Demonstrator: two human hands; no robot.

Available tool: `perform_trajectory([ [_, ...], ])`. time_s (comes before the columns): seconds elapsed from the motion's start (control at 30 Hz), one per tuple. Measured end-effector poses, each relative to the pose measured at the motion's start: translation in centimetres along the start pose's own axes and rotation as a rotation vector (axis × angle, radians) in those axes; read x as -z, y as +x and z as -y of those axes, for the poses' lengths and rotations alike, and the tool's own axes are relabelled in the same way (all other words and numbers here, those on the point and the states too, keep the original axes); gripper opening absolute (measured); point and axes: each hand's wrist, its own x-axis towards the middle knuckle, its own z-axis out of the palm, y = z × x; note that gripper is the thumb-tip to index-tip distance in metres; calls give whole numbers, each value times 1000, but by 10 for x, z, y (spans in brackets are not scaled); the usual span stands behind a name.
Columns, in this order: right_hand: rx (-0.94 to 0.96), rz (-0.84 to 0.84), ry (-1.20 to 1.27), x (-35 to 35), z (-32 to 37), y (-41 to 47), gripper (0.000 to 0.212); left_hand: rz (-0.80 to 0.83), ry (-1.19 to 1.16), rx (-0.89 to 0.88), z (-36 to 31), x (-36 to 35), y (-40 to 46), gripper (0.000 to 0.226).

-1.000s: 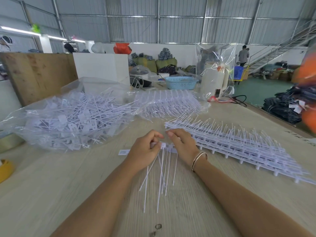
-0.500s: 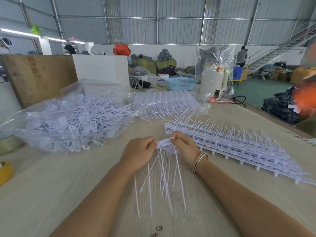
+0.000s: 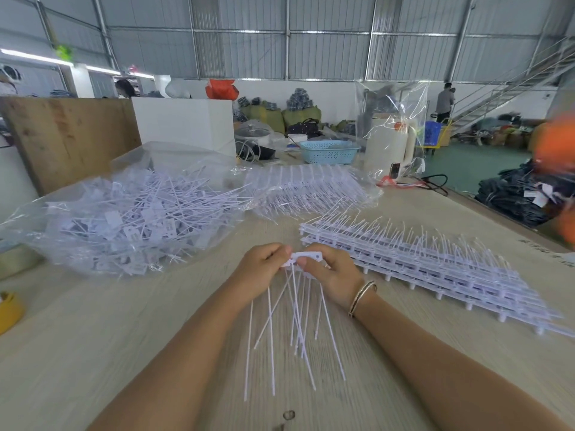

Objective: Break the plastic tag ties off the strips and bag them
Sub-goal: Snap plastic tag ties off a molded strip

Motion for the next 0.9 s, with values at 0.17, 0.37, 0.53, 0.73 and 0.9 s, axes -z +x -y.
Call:
perform_trajectory([
  [0.17, 23, -133, 126, 5, -6, 1, 17, -164, -281, 98, 7, 16, 3, 40],
  [0.37, -90, -104, 113, 8, -9, 3, 30, -185, -132, 41, 11, 15, 4, 37],
  [0.53, -321, -100, -98, 9, -16, 5, 31, -100, 66, -13, 20, 14, -2, 26],
  [0.73, -410, -39, -270, 8, -16, 9, 30, -68, 267, -18, 16, 13, -7, 28],
  [0.9, -265, -76, -275, 5, -5, 4, 32, 1, 236, -93, 13, 9, -8, 30],
])
